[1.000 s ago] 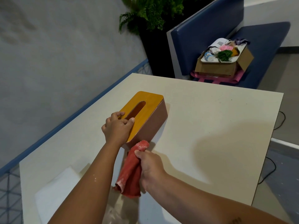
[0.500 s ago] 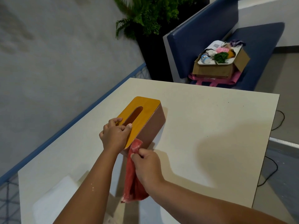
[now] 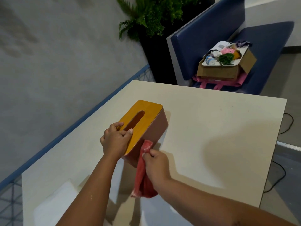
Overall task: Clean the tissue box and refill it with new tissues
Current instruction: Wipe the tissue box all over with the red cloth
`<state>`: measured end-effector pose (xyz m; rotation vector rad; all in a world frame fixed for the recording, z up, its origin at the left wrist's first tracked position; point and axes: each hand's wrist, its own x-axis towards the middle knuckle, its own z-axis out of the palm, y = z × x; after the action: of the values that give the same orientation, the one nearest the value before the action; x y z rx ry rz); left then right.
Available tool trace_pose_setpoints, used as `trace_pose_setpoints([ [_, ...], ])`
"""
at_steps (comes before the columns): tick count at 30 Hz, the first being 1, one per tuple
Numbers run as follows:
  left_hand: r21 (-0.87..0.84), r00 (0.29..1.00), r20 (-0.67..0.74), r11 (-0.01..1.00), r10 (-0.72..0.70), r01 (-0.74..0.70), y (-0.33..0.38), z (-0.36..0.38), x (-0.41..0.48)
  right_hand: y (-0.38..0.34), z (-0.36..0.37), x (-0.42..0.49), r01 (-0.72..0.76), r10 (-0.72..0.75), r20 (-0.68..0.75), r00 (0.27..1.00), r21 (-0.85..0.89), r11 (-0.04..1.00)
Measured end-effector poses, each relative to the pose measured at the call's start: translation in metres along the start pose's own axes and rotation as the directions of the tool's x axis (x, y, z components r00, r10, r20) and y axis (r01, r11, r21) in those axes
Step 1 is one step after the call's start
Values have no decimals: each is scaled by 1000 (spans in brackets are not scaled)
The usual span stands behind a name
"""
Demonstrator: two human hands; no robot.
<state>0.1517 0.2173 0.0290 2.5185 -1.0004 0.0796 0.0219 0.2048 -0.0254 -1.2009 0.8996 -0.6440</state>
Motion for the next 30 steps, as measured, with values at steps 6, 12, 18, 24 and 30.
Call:
trace_pose_setpoints([
  [6, -3, 1000, 3, 1000, -15, 15, 0, -1, 0, -16, -18, 35, -51, 55, -68, 996, 57, 997],
  [12, -47, 999, -16, 998, -43, 42, 5, -3, -3, -33, -41, 83, -18, 23, -171, 985, 29, 999],
  [18, -44, 999, -14, 998, -52, 51, 2, -1, 0, -41, -54, 101, 26, -38, -202, 979, -62, 998],
  [24, 3, 1000, -3, 1000, -19, 19, -1, 1, 2, -18, -29, 42, 145, -152, -31, 988, -168, 975],
  [30, 16, 1000, -4, 1000, 3, -3, -3, 2, 3, 8, -2, -12, 96, -61, 183, 981, -190, 977],
])
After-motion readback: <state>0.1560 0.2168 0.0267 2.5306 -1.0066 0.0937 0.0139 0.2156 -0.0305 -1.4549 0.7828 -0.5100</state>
